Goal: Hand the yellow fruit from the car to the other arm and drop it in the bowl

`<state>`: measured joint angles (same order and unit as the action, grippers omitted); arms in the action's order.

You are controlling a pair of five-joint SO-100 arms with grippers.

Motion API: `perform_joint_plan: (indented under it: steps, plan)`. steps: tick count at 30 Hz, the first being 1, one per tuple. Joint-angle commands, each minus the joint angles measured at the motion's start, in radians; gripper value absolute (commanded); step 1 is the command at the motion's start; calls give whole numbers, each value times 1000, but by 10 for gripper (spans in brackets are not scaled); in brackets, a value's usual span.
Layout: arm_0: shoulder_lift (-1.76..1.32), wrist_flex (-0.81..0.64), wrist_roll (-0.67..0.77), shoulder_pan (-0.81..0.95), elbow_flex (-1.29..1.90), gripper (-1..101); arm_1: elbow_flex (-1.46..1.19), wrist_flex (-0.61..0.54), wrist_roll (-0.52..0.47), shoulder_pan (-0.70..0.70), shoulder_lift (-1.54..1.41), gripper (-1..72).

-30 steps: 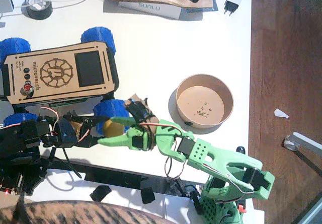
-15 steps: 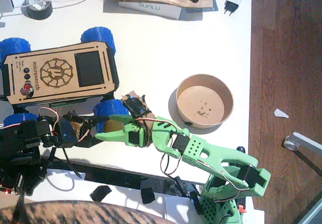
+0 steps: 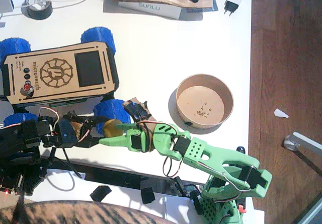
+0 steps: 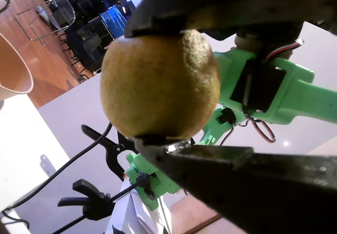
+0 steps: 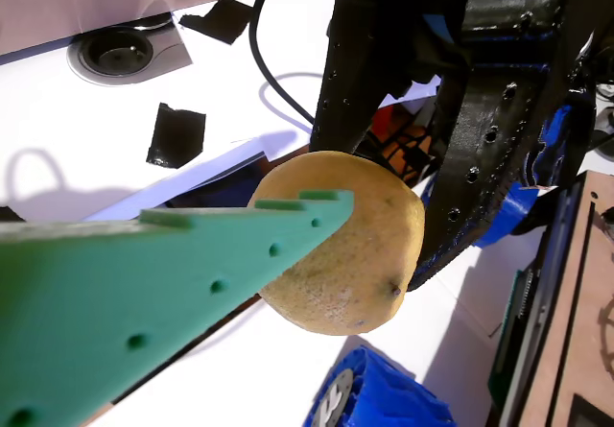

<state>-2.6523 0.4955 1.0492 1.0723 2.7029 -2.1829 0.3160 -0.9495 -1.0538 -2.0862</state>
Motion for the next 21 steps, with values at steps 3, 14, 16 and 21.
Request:
perform_joint_plan:
  steps: [3, 14, 16, 21]
  plan:
    - [-12, -51, 12, 3, -18, -1, -2, 6, 5, 6, -32, 363]
    - [-12, -51, 12, 5, -14, -1, -31, -11, -14, 35, -20, 362]
    - [-12, -51, 12, 5, -14, -1, -32, -18, -14, 40, -9, 362]
    - [-12, -43, 12, 5, -14, -1, -21, -41, -14, 48, 14, 359]
